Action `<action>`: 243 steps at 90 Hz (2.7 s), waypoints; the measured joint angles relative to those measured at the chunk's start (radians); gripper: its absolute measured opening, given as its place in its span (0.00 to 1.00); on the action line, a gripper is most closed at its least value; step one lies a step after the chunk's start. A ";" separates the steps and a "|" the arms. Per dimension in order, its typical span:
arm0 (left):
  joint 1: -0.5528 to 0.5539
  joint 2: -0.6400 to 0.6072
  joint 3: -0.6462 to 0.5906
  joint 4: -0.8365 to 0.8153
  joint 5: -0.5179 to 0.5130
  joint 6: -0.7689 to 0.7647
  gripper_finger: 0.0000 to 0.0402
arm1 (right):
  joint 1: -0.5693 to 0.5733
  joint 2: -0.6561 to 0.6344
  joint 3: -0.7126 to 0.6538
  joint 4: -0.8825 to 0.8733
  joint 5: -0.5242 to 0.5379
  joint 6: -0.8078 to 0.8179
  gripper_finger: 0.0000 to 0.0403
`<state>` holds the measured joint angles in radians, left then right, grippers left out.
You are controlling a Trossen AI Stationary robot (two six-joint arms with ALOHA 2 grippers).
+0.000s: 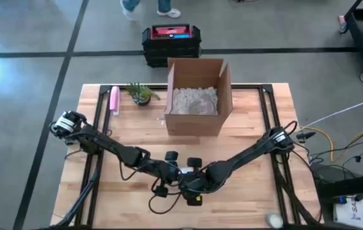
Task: Wrap mug
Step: Wrap the orange mug with bubble wrap
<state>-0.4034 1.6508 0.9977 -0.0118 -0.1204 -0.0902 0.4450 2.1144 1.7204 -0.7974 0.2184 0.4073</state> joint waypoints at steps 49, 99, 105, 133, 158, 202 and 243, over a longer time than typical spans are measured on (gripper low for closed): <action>-0.003 0.009 0.000 0.074 0.000 -0.015 0.05 | -0.002 0.028 0.007 0.032 -0.019 -0.015 0.02; -0.001 0.046 0.000 0.109 -0.004 -0.016 0.05 | 0.009 -0.098 -0.002 -0.048 -0.032 -0.015 0.02; -0.001 0.047 0.001 0.108 -0.004 -0.016 0.05 | 0.010 -0.122 0.005 -0.084 -0.030 -0.014 0.02; -0.001 0.039 -0.001 0.105 -0.001 -0.016 0.05 | 0.013 -0.136 0.002 -0.104 0.000 -0.009 0.02; -0.001 0.037 -0.002 0.104 0.002 -0.016 0.05 | 0.012 -0.086 -0.031 0.023 0.071 -0.017 0.02; -0.001 0.003 -0.003 0.104 0.000 -0.027 0.05 | 0.011 -0.012 -0.063 0.043 0.080 -0.007 0.02; 0.004 0.057 0.000 0.122 -0.002 -0.030 0.05 | 0.013 -0.019 -0.054 0.037 0.069 -0.012 0.02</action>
<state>-0.3992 1.7076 0.9981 0.1100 -0.1226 -0.1204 0.4576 2.0955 1.6662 -0.7600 0.2873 0.3951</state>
